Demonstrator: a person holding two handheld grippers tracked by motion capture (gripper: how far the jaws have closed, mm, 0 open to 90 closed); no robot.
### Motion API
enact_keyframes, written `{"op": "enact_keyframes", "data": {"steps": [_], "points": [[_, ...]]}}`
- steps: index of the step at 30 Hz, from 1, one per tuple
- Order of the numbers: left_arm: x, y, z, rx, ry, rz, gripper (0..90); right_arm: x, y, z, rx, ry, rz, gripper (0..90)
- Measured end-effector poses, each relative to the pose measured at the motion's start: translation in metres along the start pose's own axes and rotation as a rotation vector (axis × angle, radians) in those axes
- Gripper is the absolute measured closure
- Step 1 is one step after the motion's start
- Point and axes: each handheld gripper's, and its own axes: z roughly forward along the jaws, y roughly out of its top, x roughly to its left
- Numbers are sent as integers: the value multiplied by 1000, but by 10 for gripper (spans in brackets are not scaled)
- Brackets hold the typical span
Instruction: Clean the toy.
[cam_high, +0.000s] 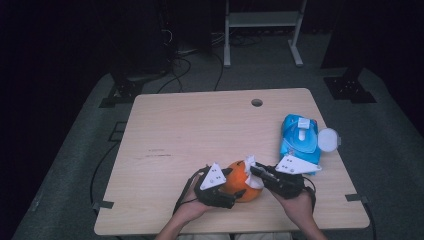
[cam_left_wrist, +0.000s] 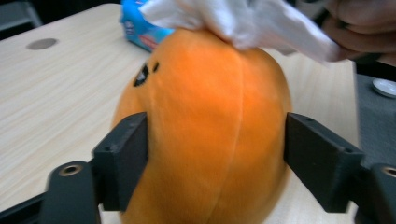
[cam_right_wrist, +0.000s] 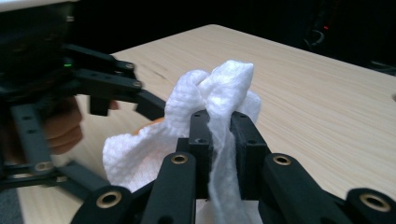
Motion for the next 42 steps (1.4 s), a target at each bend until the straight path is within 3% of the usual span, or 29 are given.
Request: {"op": "enact_keyframes", "data": {"steps": [3,6,9,13,17,19,21,22,24,26,28,30,31,34,37,39,40,42], "points": [[-2,0,1,17,9,-2,288,9,-1,-2,12,-19,-70,790],[0,-1,1,16,17,-18,299,25,2,2,13,56,-128,789],[-2,-2,2,18,23,-13,299,33,2,8,23,61,-163,788],[1,-2,-1,18,14,-10,309,19,2,2,8,25,-140,788],[2,-3,-1,15,5,-19,309,3,-3,-3,-4,0,-74,788],[2,-2,0,30,-9,-11,309,3,-3,-3,-5,17,-62,786],[1,-1,0,49,-31,4,304,8,-1,1,-2,84,-41,781],[0,-1,-1,50,-30,7,304,9,0,2,0,92,-44,781],[1,-2,-2,43,-35,4,305,7,1,3,5,84,-42,781],[1,-2,-3,45,-39,19,304,-2,0,0,-10,57,-3,781],[1,0,-3,16,-22,25,264,-8,-4,-3,-7,44,32,782],[3,1,-2,-20,-17,-17,199,-7,-7,-1,4,60,46,784],[3,0,-1,-5,-24,-15,196,-3,-6,1,6,74,39,784],[-1,-2,-1,7,-34,8,262,9,2,6,16,99,-15,784],[-5,-1,0,16,-35,38,294,9,4,7,9,105,-12,784],[-14,-1,3,27,-29,103,299,1,4,9,7,81,6,784],[-15,0,3,28,-22,110,299,-9,-1,9,20,44,19,784],[-14,0,2,28,-20,102,293,-18,-6,6,29,42,63,784]]}}
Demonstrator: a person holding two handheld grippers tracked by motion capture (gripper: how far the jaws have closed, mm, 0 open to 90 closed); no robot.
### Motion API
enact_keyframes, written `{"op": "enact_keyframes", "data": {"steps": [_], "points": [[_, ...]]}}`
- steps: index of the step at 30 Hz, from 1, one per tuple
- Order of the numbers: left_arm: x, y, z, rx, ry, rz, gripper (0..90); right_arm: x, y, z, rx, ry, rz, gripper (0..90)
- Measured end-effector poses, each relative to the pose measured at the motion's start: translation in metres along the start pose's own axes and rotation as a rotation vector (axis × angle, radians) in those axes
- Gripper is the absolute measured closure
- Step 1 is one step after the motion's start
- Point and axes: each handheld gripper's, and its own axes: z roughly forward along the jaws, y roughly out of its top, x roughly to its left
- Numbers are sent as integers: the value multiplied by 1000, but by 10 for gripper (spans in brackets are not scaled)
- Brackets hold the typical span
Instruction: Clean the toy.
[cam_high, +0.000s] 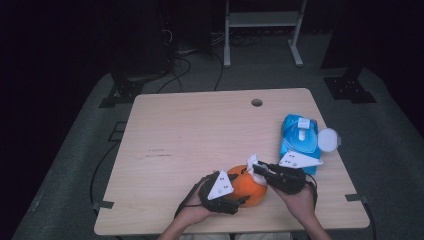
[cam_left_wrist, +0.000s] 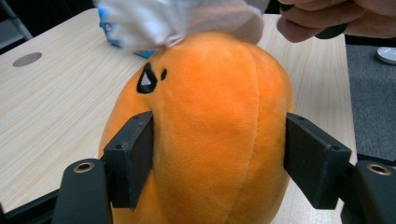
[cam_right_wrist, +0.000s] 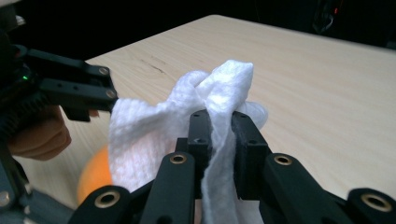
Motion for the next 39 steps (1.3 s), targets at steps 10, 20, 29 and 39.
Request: {"op": "enact_keyframes", "data": {"steps": [10,20,29,39], "points": [[1,-4,0,-20,5,-12,278,19,5,1,2,105,-42,785],[2,-5,2,-28,-3,-28,267,11,2,-2,-14,115,4,780],[0,-3,5,-31,-26,-38,268,-8,-4,0,22,61,65,775],[3,-5,0,-22,-12,-36,282,-7,-1,9,29,41,36,775]]}}
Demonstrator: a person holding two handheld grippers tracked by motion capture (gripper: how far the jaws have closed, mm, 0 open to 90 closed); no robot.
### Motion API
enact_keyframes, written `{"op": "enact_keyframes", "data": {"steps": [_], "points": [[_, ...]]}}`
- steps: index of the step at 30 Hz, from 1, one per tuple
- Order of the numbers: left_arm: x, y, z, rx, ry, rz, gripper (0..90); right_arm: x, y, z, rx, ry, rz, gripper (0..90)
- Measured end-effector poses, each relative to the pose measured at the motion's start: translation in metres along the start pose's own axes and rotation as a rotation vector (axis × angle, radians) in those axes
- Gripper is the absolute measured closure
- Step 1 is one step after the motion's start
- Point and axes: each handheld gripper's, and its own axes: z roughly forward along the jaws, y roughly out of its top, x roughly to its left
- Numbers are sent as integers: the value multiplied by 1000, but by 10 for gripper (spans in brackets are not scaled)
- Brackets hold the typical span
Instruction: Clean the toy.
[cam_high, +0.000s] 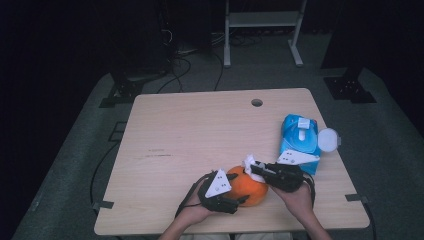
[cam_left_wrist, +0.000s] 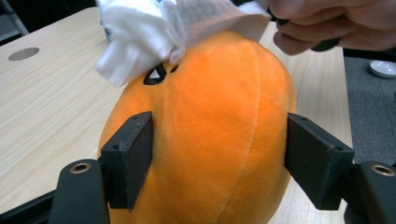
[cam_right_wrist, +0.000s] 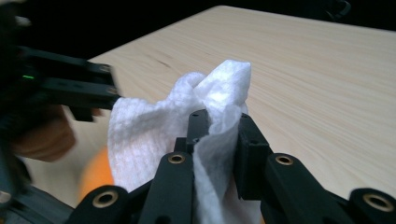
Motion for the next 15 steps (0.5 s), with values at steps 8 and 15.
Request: {"op": "enact_keyframes", "data": {"steps": [8,15], "points": [[10,-4,-3,-9,-16,-79,284,2,-2,-12,-39,51,47,775],[17,-8,-10,-12,-22,-103,287,-5,-5,-12,-39,30,44,777]]}}
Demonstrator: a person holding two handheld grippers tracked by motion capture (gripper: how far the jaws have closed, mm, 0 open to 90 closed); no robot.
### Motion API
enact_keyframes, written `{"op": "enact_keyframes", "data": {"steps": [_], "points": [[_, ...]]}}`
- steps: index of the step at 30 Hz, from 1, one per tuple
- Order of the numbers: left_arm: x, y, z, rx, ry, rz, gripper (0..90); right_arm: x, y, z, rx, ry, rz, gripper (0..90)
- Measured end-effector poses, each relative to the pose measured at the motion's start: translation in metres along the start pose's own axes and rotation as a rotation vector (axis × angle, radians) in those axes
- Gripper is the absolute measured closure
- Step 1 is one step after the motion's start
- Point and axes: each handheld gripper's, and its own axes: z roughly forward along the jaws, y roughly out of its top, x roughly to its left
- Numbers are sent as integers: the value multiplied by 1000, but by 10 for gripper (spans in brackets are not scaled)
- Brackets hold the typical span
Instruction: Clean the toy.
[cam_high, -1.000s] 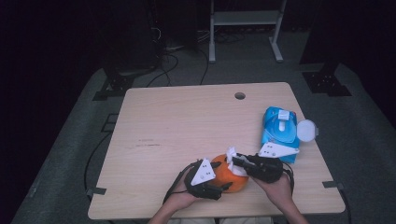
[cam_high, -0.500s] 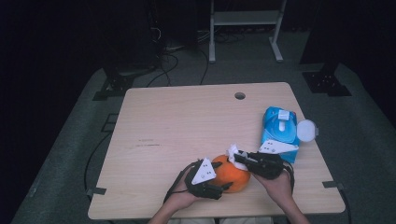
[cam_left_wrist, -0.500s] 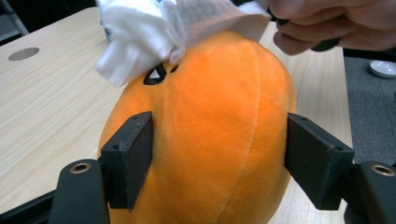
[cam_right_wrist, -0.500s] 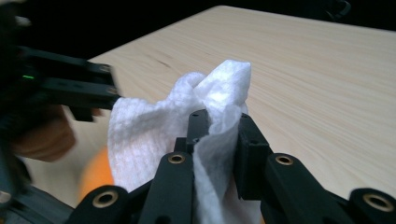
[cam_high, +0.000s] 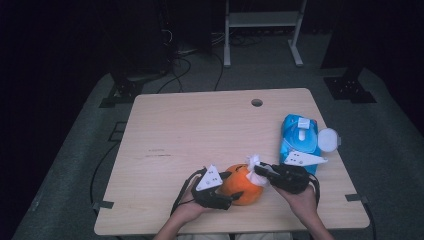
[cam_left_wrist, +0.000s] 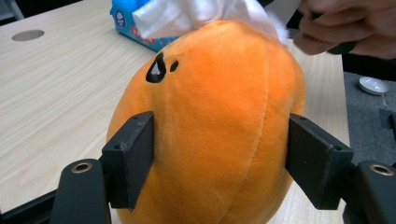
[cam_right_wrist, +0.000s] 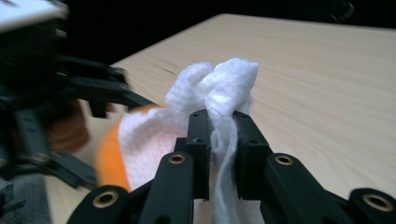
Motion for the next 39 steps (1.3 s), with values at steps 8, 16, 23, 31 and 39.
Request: {"op": "enact_keyframes", "data": {"steps": [8,16,23,31,39], "points": [[6,-3,-3,-6,11,-43,286,3,-1,-2,-15,22,12,784],[10,-3,-4,-17,22,-77,285,-3,-3,-3,-12,15,29,798],[19,-5,-8,-44,27,-144,280,17,5,-7,-37,106,-22,808],[19,-5,-9,-41,33,-139,276,23,7,-7,69,95,-119,807],[13,-4,-5,-27,26,-96,274,21,9,-8,83,48,-137,711]]}}
